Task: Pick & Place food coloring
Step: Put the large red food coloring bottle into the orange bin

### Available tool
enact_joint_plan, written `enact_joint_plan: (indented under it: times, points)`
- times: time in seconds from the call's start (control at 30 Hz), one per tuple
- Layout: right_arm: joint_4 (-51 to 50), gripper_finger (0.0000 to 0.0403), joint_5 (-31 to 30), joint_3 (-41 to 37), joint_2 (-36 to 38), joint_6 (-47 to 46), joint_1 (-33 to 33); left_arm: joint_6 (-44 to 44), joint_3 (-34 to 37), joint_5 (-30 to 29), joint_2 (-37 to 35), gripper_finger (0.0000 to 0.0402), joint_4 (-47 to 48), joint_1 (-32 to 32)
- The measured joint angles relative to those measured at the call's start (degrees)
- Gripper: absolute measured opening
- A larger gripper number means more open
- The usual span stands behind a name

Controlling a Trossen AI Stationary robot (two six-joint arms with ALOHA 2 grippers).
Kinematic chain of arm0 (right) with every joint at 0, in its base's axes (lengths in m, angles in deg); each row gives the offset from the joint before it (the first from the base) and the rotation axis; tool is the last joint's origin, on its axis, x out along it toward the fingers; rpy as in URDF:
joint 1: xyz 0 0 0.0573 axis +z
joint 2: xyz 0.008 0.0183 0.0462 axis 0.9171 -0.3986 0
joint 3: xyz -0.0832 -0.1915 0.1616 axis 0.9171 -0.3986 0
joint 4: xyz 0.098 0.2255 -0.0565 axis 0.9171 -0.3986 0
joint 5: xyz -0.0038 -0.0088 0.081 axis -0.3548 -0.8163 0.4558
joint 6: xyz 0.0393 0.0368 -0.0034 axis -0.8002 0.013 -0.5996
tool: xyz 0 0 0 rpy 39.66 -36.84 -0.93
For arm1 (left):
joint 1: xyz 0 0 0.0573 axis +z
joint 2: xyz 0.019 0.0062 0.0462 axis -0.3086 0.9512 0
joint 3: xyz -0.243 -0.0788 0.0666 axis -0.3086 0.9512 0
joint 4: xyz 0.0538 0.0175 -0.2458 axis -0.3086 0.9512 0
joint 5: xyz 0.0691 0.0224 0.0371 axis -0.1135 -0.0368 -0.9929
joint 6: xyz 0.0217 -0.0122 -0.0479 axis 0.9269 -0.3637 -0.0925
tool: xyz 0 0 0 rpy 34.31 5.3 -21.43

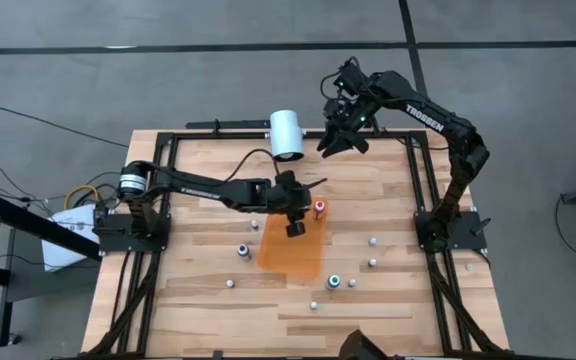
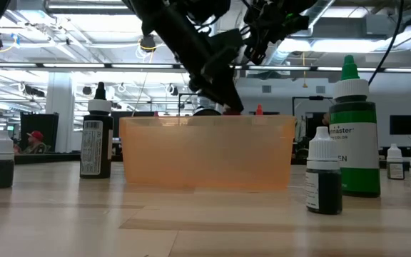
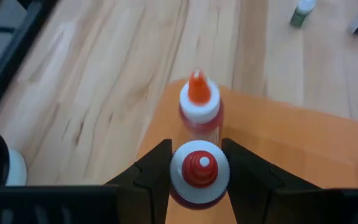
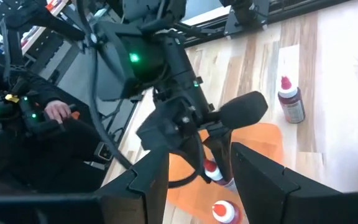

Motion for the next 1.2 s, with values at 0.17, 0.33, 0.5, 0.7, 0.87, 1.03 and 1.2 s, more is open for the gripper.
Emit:
enact_joint_plan:
  times: [0.17, 0.33, 0.5, 0.7, 0.87, 1.03, 1.2]
  points:
    - [-0.04, 0.0159, 0.03, 0.00, 0.00, 0.38, -0.24, -0.51, 0.01, 0.05, -0.04, 0.0121, -0.13, 0.66]
    - [0.09, 0.0162, 0.17, 0.00, 0.00, 0.62, -0.24, -0.88, -0.01, 1.69, 1.04, 0.0121, -2.47, 1.10]
    - [-0.01, 0.0164, 0.20, 0.00, -0.02, 0.76, -0.14, -1.25, 0.08, 1.93, 2.70, 0.0121, -1.25, 1.03]
    - [0.17, 0.0162, 0.24, 0.00, -0.02, 0.80, -0.13, -2.12, 0.10, 1.57, 2.60, 0.0121, -3.28, 1.88]
    - [0.33, 0.0164, 0.26, 0.00, -0.04, 0.85, -0.13, -2.33, 0.10, 2.01, 3.42, 0.0122, -3.66, 1.97]
    - [0.40, 0.0166, 0.36, 0.00, -0.04, 0.85, -0.13, -2.37, 0.08, 2.50, 3.63, 0.0122, -3.77, 2.00]
    - [0.50, 0.0164, 0.44, 0.00, -0.06, 0.85, -0.13, -2.38, 0.10, 2.47, 3.69, 0.0122, -3.94, 2.02]
